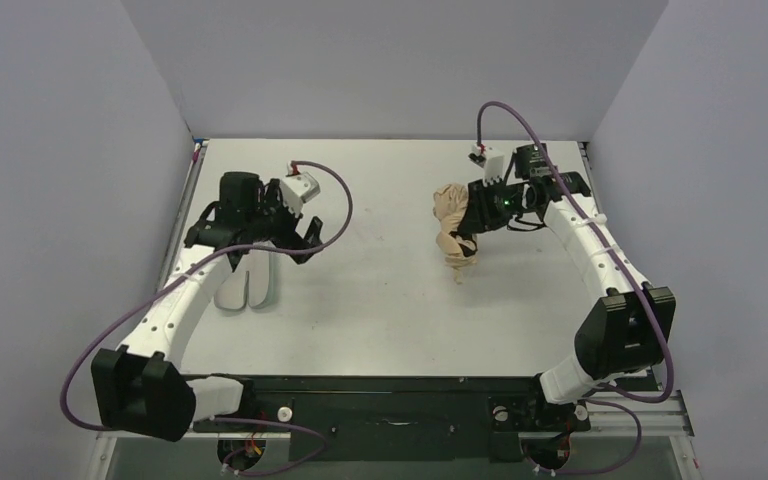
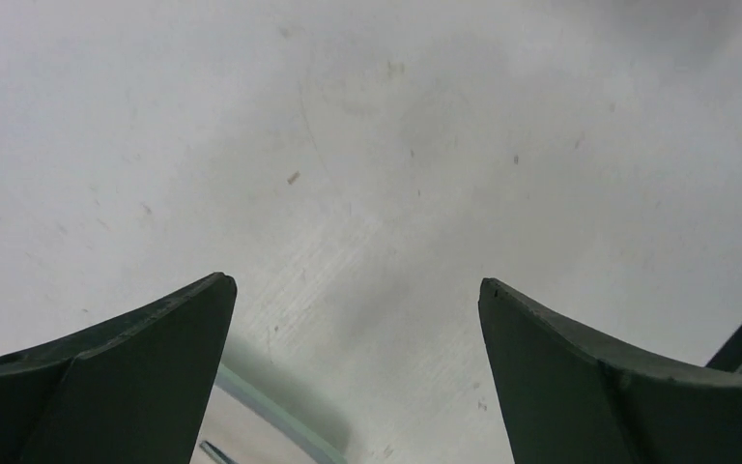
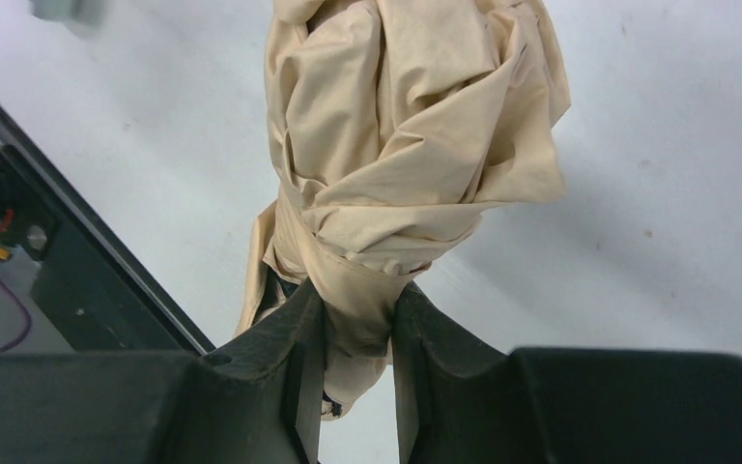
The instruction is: Open the umbrella
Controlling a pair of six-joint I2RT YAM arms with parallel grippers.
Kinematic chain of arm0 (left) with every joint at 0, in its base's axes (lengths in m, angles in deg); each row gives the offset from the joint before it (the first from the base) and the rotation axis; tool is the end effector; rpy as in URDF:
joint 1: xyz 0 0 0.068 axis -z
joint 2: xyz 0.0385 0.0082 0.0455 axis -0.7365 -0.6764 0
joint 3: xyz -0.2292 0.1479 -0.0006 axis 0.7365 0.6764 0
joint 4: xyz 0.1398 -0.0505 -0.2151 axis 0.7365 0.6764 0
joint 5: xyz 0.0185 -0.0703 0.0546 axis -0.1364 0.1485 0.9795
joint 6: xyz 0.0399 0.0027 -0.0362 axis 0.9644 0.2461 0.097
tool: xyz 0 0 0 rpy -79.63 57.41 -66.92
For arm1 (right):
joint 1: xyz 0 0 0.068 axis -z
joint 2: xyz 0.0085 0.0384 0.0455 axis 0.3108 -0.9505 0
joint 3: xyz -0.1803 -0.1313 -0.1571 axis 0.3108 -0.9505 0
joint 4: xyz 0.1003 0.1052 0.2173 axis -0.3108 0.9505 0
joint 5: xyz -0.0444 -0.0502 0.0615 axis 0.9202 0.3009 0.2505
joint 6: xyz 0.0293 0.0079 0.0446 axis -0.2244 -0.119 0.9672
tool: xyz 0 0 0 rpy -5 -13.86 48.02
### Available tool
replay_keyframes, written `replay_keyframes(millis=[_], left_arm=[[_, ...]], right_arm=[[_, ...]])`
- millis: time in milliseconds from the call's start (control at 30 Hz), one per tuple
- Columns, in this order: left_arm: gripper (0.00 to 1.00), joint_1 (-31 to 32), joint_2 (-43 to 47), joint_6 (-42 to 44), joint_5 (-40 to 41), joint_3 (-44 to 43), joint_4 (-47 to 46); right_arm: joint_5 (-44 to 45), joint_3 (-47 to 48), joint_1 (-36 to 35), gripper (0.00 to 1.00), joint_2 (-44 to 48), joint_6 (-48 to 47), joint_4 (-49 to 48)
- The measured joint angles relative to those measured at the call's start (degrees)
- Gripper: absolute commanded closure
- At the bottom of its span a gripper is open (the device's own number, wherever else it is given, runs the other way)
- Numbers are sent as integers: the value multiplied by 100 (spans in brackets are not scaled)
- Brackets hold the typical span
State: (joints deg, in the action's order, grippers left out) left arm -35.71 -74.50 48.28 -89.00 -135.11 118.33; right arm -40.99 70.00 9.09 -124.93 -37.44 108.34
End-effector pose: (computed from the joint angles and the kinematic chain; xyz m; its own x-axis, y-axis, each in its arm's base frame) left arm 0.2650 -0.0720 0.3010 -0.4120 0.4867 -0.7703 0.7575 0.6527 0.0073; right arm 0.3096 0.0715 0.3103 -0.7704 -0.2386 -0.5913 -0.5608 0.6948 0.4503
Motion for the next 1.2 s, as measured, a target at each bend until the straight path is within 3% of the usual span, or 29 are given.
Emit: replay_keyframes(millis=[100,233,400,600,700,900,1100,1200], left_arm=[[3,0,417,-1001,-7,13,-800],[3,0,564,-2002,-44,-79,-1541],[3,0,264,-2450,-402,-603,-1547],[1,11,55,-2922,-938,-671,-2079],[7,20,-407,-3316,-1196,-929,-2315],[9,66,-1368,-4232,-1633,-1397,-3064],[12,275,-1665,-4776,-1904,-1460,-3641],[19,387,-1746,-4878,-1923,-1615,-3812]], right_arm=[[-313,367,-166,100,0,431,-310],[-629,468,-293,100,24,1635,-1565],[-584,363,-310,100,35,3558,-3705],[-76,662,-439,100,-85,4887,-5021],[177,796,-551,100,-251,5274,-5165],[612,1327,-787,100,-874,5414,-4876],[815,1346,-1023,100,-927,5252,-4732],[813,1346,-1121,100,-927,5149,-4736]])
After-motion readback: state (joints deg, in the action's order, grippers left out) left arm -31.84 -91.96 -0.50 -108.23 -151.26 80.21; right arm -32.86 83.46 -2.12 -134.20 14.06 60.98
